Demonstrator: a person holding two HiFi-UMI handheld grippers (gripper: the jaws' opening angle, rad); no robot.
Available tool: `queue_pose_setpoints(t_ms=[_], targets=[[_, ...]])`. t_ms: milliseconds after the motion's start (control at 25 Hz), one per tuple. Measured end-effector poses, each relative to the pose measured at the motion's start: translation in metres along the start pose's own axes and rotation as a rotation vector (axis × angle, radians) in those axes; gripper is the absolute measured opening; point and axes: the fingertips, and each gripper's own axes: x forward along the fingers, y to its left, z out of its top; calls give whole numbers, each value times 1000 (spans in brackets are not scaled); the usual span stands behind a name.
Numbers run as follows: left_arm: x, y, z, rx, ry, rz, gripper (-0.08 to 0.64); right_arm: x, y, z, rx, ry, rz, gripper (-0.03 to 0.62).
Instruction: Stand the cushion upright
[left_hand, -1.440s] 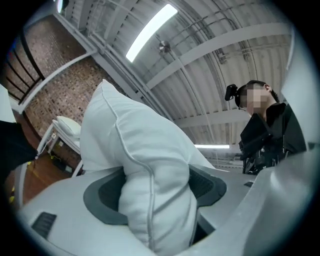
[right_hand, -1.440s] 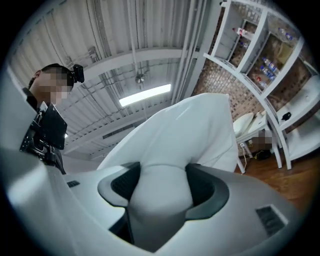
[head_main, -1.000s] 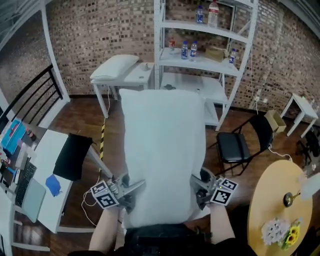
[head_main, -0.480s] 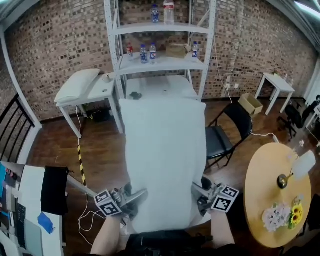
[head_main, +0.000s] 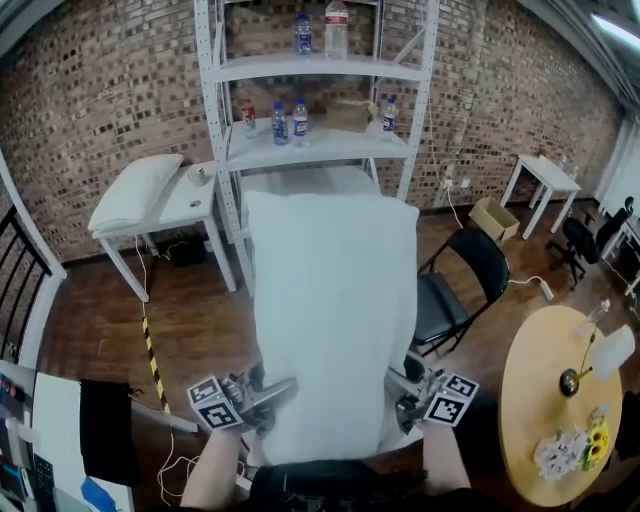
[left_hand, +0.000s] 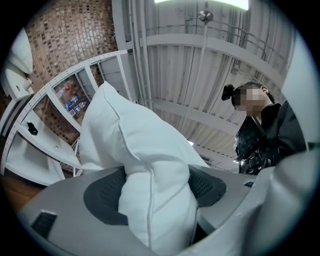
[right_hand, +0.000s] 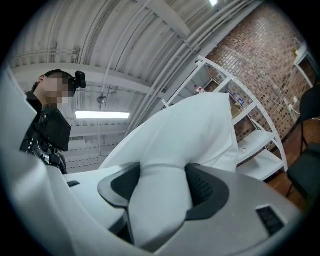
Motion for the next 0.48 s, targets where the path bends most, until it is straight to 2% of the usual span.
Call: queue_pose_setpoints(t_ms=[200, 480], targets=[[5, 45, 24, -29, 7, -13, 340, 39, -24, 10, -15, 6, -29, 264], [52, 101, 20, -90, 58, -52, 339, 42, -79, 29, 4, -25, -122, 264]])
